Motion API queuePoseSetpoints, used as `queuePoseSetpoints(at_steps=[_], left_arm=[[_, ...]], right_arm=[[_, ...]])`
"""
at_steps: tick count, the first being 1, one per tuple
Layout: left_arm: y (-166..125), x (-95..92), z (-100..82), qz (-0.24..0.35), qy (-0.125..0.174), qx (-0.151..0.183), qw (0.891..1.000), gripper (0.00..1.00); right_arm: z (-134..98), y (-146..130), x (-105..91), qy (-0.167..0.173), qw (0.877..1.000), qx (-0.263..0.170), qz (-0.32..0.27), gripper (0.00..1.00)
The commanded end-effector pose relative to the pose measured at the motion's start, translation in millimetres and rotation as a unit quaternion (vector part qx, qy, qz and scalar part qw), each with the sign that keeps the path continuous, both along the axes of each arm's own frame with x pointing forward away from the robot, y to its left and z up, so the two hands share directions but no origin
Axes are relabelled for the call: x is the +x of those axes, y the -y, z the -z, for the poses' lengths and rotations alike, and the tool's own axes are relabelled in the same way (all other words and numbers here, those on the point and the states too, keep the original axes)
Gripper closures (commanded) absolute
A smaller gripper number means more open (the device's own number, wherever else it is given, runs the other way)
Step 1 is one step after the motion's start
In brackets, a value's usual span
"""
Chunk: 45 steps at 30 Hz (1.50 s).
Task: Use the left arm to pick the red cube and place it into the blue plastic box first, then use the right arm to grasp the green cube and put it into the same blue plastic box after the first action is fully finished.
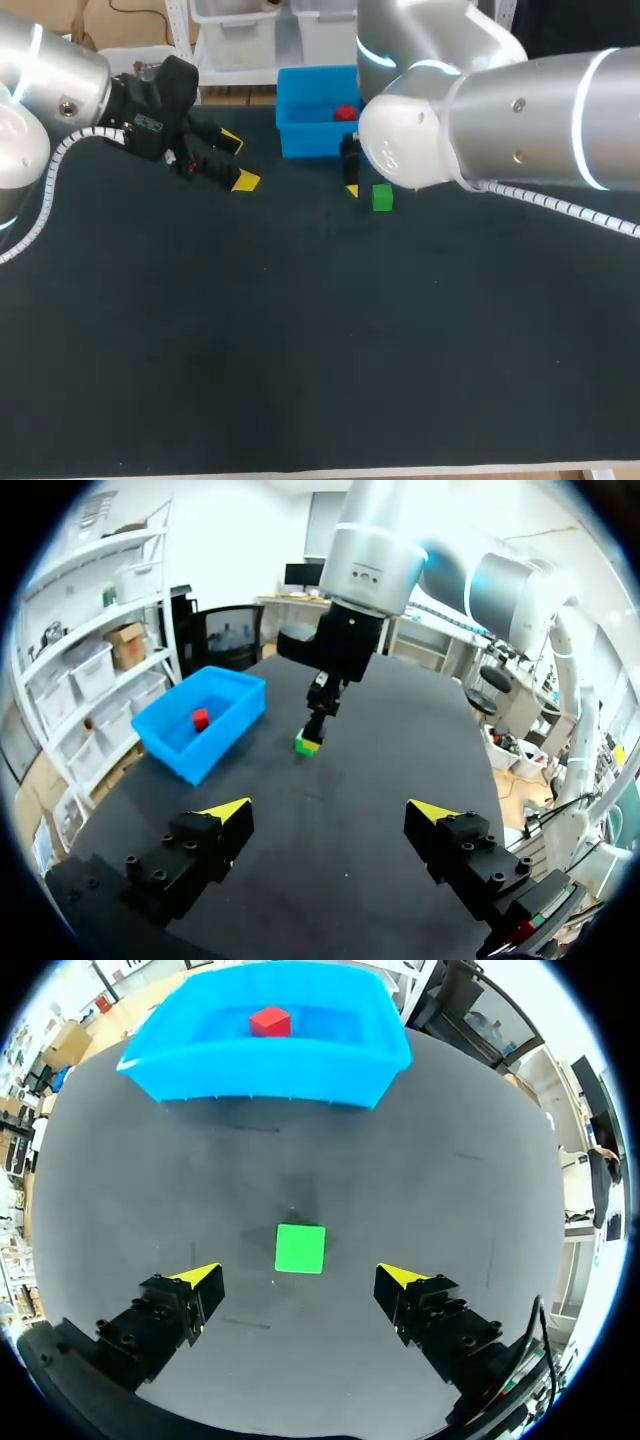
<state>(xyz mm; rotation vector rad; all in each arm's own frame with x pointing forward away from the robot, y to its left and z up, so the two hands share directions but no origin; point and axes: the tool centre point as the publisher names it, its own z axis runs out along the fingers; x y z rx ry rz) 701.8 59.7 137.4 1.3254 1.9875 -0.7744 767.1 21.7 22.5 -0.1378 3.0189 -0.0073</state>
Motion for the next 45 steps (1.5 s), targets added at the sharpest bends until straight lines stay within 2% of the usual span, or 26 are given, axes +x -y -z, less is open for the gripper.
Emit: queuePoseSetpoints(at_steps=[1,17,31,33,34,45], left_arm=[[0.3,-0.2,-0.3,-0.001,0.000,0.002,1.000,0.00],[0.3,-0.2,-0.3,-0.001,0.000,0.002,1.000,0.00],[0.3,-0.2,-0.3,-0.001,0.000,0.002,1.000,0.00],[0.3,-0.2,-0.3,-0.001,0.000,0.002,1.000,0.00],[0.3,-0.2,-0.3,-0.001,0.000,0.002,1.000,0.00],[0.3,-0.2,-0.3,-0.001,0.000,0.002,1.000,0.00]], right_arm=[[8.2,-3.3,5.2,-0.005,1.000,0.001,-0.002,0.00],[29.6,-7.2,18.4,-0.025,1.000,0.006,-0.010,0.00],[42.1,-6.7,21.6,-0.038,0.999,0.011,-0.011,0.00],[43.1,-6.5,21.6,-0.040,0.999,0.013,-0.011,0.80],[43.3,-6.5,21.5,-0.040,0.999,0.013,-0.011,1.00],[39.7,-7.1,12.1,-0.045,0.999,0.009,-0.009,1.00]])
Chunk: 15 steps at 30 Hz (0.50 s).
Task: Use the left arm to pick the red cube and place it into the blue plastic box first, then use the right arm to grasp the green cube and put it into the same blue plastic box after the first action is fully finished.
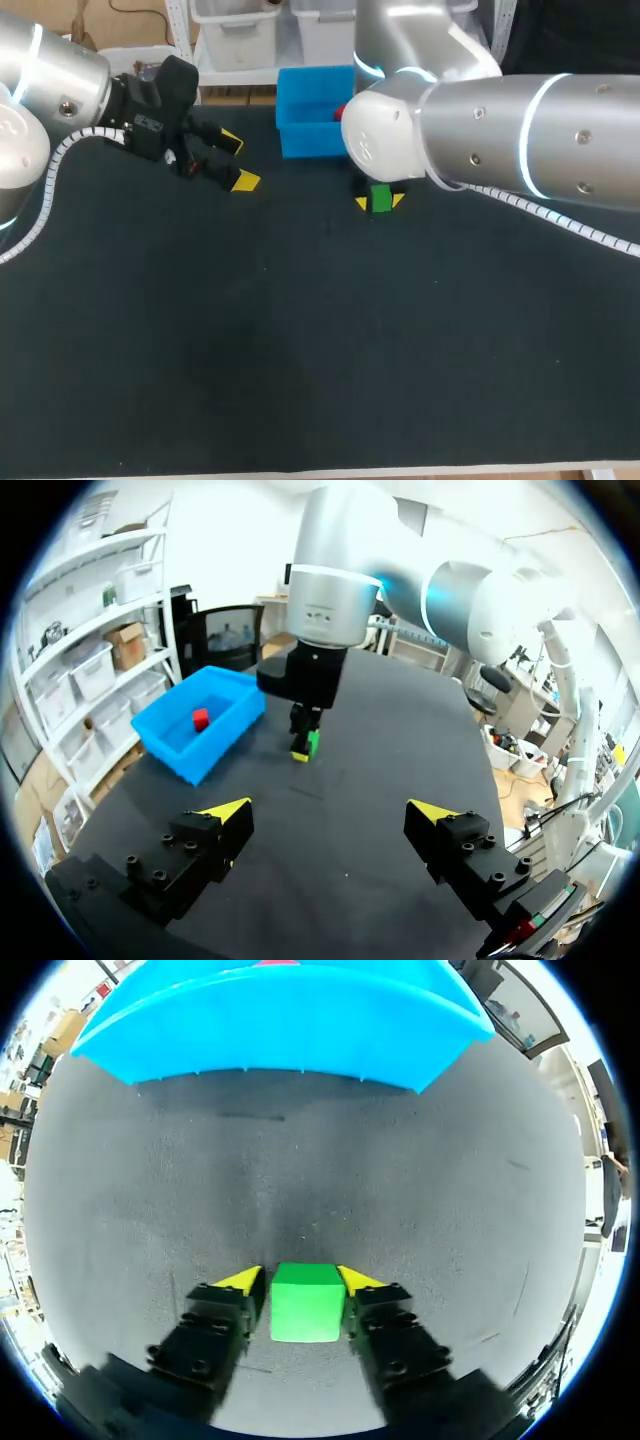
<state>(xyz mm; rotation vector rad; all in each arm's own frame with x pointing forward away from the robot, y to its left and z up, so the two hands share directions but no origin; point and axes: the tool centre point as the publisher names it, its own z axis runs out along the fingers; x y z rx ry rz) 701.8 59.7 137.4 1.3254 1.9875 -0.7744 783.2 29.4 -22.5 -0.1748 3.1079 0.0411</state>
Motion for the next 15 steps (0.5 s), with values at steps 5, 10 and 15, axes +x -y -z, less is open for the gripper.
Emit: queuePoseSetpoints(at_steps=[5,10,15], left_arm=[[0.4,-0.2,-0.3,-0.001,0.000,0.002,1.000,0.00],[0.4,-0.2,-0.3,-0.001,0.000,0.002,1.000,0.00],[0.4,-0.2,-0.3,-0.001,0.000,0.002,1.000,0.00]], right_arm=[[-19.3,8.1,-10.3,0.005,1.000,-0.013,0.010,1.00],[-42.0,21.6,-16.5,0.007,0.999,-0.028,0.017,1.00],[-76.9,33.1,-12.3,0.025,0.999,-0.039,0.019,1.00]])
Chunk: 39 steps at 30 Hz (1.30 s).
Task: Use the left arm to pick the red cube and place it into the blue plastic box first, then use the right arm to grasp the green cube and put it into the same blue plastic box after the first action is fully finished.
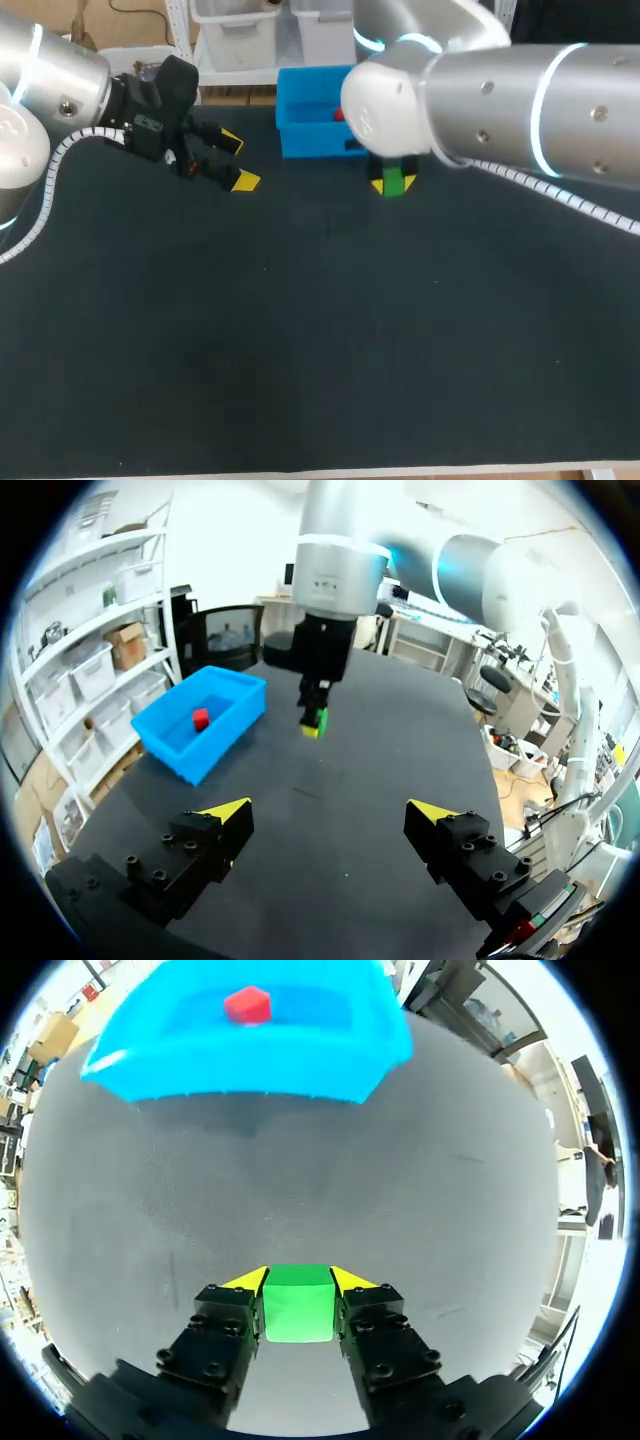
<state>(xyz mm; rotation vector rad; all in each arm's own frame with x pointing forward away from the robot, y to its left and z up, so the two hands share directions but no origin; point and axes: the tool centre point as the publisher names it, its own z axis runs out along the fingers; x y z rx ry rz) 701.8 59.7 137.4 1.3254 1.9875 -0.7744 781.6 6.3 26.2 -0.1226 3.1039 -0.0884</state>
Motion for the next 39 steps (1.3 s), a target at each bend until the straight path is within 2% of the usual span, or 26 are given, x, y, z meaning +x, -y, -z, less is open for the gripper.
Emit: queuePoseSetpoints(at_steps=[1,10,17,18,22,28,35,39], left_arm=[[0.4,-0.2,-0.3,-0.001,0.000,0.002,1.000,0.00],[0.4,-0.2,-0.3,-0.001,0.000,0.002,1.000,0.00],[0.4,-0.2,-0.3,-0.001,0.000,0.002,1.000,0.00],[0.4,-0.2,-0.3,-0.001,0.000,0.002,1.000,0.00],[0.4,-0.2,-0.3,-0.001,0.000,0.002,1.000,0.00],[0.4,-0.2,-0.3,-0.001,0.000,0.002,1.000,0.00],[0.4,-0.2,-0.3,-0.001,0.000,0.002,1.000,0.00],[0.4,-0.2,-0.3,-0.001,0.000,0.002,1.000,0.00]], right_arm=[[-36.0,11.6,-8.8,0.025,1.000,-0.001,0.000,1.00],[-110.8,14.1,19.4,0.081,0.996,-0.021,-0.031,1.00],[-145.7,7.4,37.5,0.112,0.992,-0.017,-0.061,1.00],[-148.9,7.0,40.0,0.117,0.991,-0.010,-0.065,1.00],[-160.0,10.1,51.5,0.156,0.982,0.078,-0.070,1.00],[-169.0,14.1,72.4,0.204,0.962,0.156,-0.091,1.00],[-177.0,19.5,103.9,0.227,0.948,0.188,-0.122,1.00],[-179.2,18.6,122.4,0.227,0.945,0.188,-0.139,1.00]])
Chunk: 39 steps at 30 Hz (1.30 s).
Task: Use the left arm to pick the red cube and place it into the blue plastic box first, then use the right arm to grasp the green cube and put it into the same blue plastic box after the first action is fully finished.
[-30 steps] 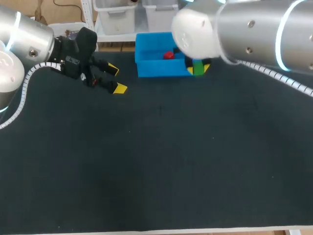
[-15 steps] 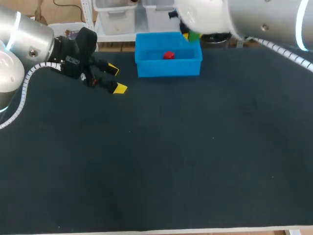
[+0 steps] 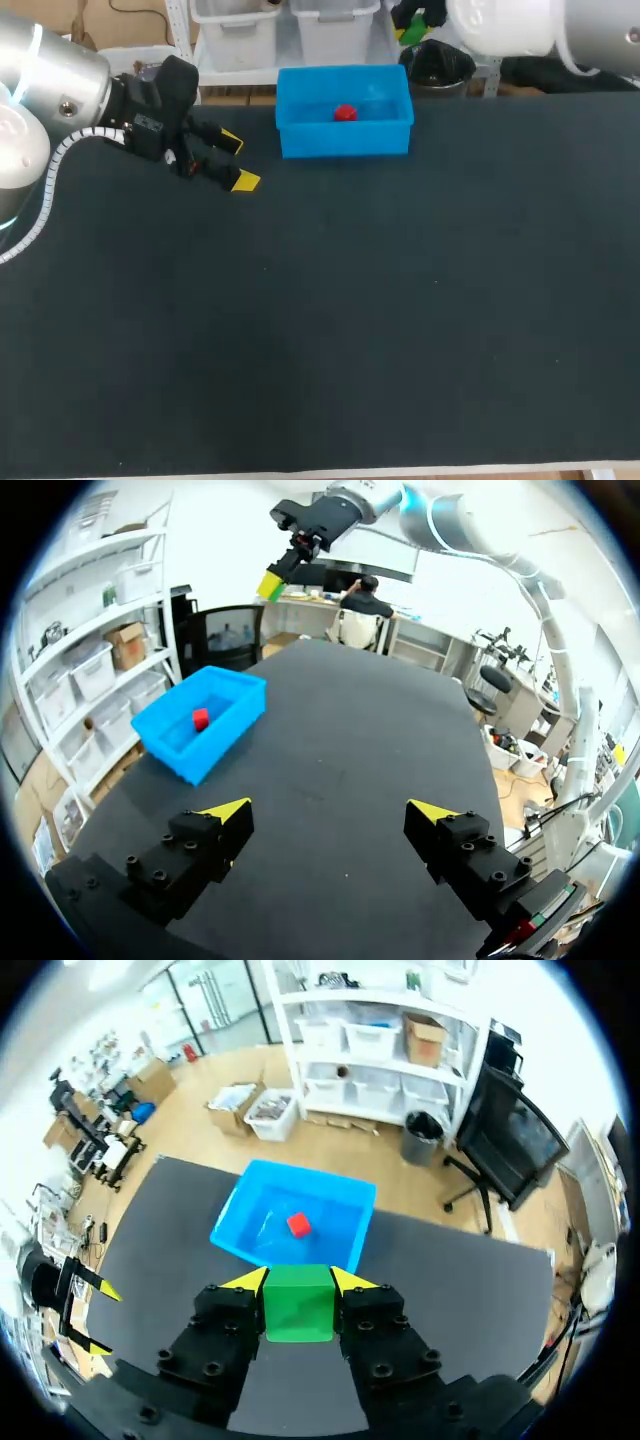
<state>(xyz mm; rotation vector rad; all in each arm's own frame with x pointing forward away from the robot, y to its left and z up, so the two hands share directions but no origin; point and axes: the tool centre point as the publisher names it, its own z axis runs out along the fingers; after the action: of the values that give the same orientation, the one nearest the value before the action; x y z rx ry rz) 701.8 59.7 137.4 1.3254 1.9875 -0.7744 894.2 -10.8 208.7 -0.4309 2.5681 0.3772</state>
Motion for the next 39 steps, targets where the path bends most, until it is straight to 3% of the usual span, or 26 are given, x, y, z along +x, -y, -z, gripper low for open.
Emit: queuePoseSetpoints(at_steps=[1,10,23,39], left_arm=[[0.4,-0.2,-0.3,-0.001,0.000,0.002,1.000,0.00],[0.4,-0.2,-0.3,-0.001,0.000,0.002,1.000,0.00],[0.4,-0.2,-0.3,-0.001,0.000,0.002,1.000,0.00],[0.4,-0.2,-0.3,-0.001,0.000,0.002,1.000,0.00]], right_arm=[[3.3,0.4,14.1,0.003,1.000,0.010,-0.017,1.00],[10.4,-9.8,49.1,0.004,0.998,0.028,-0.052,1.00],[39.5,-14.7,88.2,-0.008,0.993,0.066,-0.094,1.00],[88.9,-25.1,114.7,-0.043,0.988,0.076,-0.126,1.00]])
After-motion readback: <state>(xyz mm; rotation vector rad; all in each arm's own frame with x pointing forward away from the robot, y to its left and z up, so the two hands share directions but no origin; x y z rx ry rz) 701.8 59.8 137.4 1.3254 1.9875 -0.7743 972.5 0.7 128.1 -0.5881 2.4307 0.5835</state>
